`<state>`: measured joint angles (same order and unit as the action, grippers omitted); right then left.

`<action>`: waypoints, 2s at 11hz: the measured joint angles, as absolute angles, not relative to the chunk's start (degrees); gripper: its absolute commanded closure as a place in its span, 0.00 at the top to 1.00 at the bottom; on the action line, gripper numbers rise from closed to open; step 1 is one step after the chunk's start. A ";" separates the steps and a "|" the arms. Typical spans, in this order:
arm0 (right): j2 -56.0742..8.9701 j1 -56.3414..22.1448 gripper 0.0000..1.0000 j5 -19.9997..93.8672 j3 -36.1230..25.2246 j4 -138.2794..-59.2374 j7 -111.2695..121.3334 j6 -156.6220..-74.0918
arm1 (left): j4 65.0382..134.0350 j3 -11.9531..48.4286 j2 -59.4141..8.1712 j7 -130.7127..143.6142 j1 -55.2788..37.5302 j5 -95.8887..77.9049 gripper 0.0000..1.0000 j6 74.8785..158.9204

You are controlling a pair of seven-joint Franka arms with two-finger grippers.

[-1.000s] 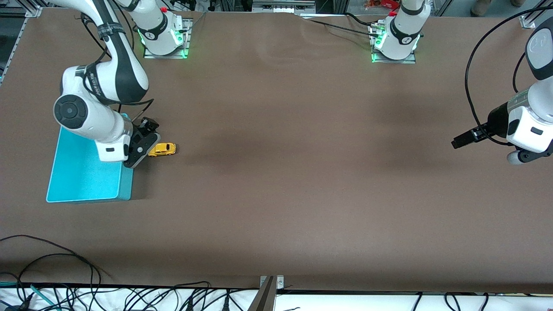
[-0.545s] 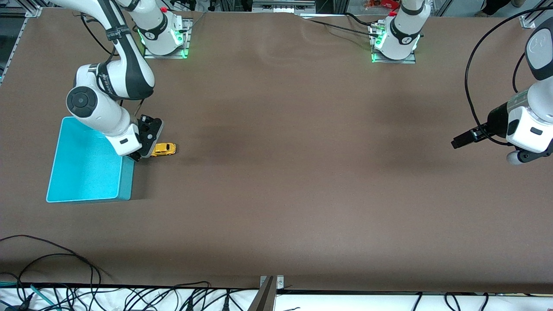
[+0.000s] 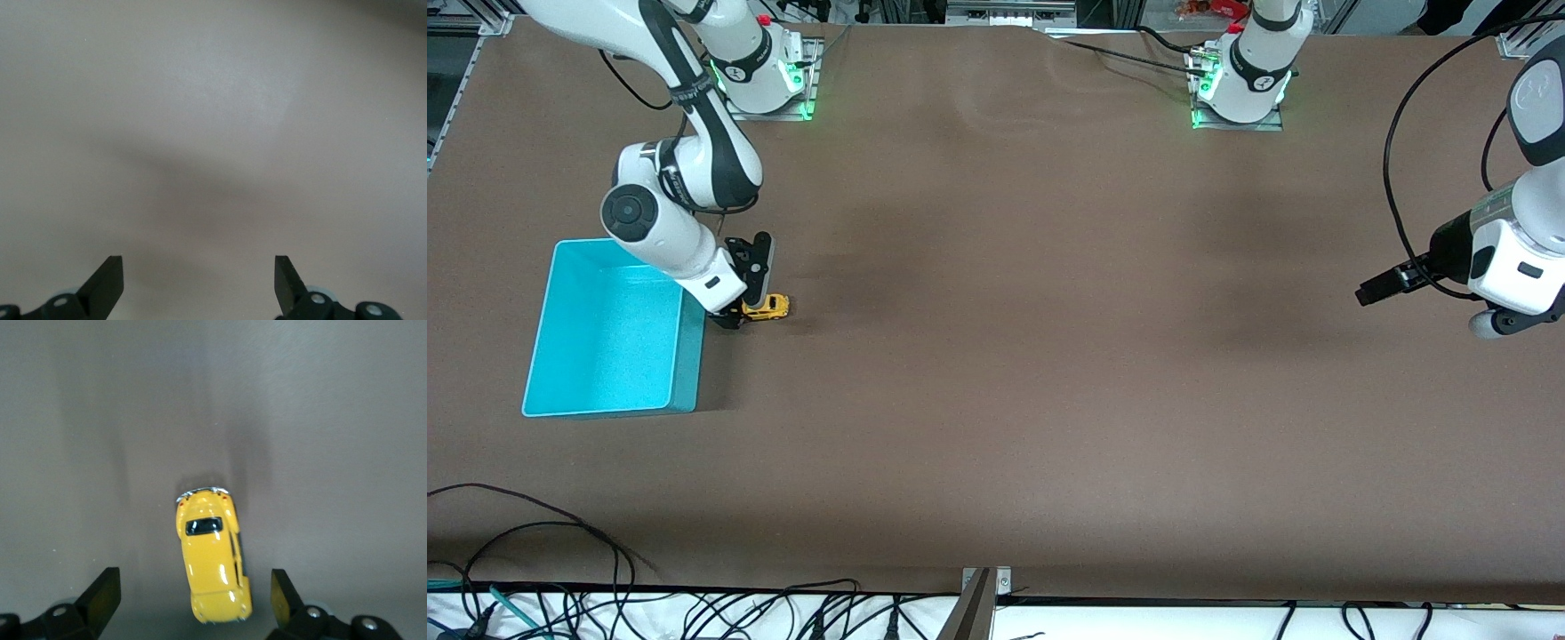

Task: Wind up and store yellow beetle car
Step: 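Close the right gripper around the yellow car, then lift the car with the right gripper and carry it over the bin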

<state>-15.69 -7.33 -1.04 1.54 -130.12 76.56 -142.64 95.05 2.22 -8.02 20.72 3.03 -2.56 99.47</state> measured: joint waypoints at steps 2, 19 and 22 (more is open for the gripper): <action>-18.54 -7.29 1.00 -1.03 1.53 -130.17 76.60 -143.28 | 95.05 2.22 -8.02 20.70 3.03 -2.56 1.00 99.51; -12.73 -5.38 0.00 -1.01 4.11 -128.84 79.77 -142.22 | 94.03 2.29 -8.22 10.85 2.96 -2.56 1.00 100.20; -6.82 -5.35 0.00 -1.00 4.22 -127.20 79.77 -134.43 | 93.98 2.26 -8.38 9.76 2.99 -2.56 1.00 100.20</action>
